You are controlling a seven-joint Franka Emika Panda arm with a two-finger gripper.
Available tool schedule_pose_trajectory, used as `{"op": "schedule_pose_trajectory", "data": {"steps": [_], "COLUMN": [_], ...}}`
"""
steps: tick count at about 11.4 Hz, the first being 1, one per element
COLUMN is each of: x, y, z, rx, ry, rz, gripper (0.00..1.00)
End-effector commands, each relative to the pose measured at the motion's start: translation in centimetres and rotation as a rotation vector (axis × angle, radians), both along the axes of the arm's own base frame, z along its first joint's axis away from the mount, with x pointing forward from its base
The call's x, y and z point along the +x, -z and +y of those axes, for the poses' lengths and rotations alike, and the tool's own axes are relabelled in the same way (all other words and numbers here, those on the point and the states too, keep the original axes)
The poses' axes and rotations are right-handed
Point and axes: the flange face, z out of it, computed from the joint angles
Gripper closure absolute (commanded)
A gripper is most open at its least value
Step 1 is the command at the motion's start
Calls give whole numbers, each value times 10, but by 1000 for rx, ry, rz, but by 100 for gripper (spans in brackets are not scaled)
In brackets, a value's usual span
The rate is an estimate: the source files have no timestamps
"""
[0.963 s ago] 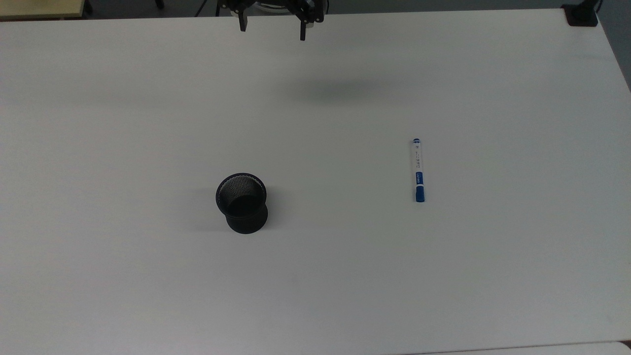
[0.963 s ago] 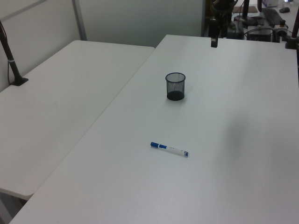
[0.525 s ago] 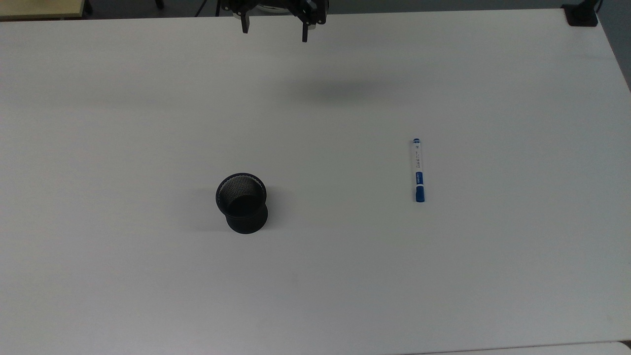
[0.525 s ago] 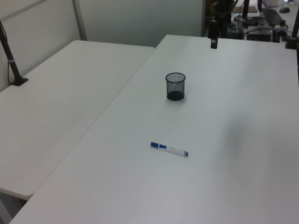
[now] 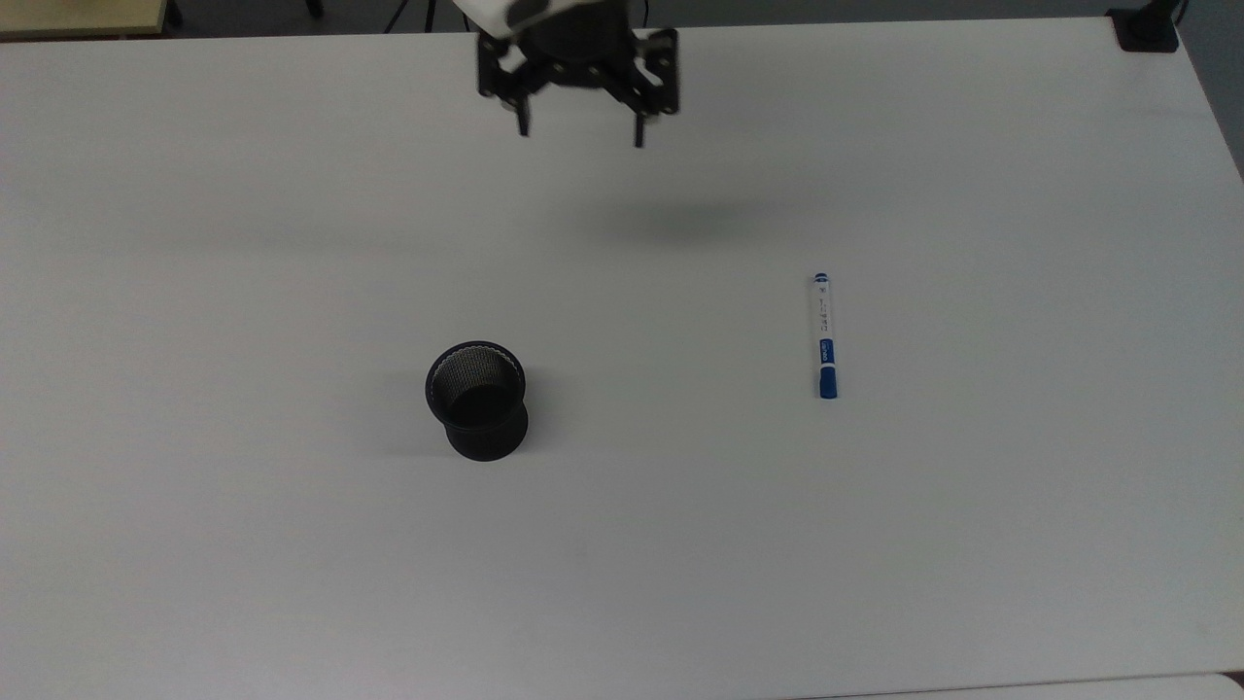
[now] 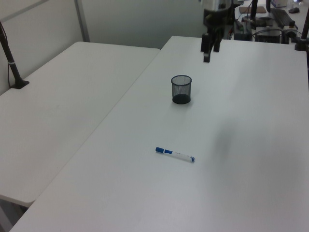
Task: Insert the marker
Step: 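Move the open gripper over the blue-capped white marker, then lower the gripper and close it around the marker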
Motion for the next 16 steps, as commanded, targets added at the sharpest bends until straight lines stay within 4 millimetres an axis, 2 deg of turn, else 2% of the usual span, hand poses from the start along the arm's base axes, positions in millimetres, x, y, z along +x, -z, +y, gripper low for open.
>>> {"op": "schedule_pose_trajectory", "data": {"steps": [1,5,7,9,10,12,14,15,16], "x": [24,44,45,50,50,54,52,52,52], "y": [29,93,115,160,175,208,237,246,247], "z": [61,152,187,209,226,231,248,250,251], "rx": [42,47,27,-14,-25,-70,-82,-96,-95], "ry": [45,75,47,30,17,19,17,21,32], "rz": [-55,-57,-96,-123,-157,-185,-219,-232,-237], "gripper": [0,0,0,0,0,13,14,23,40]}}
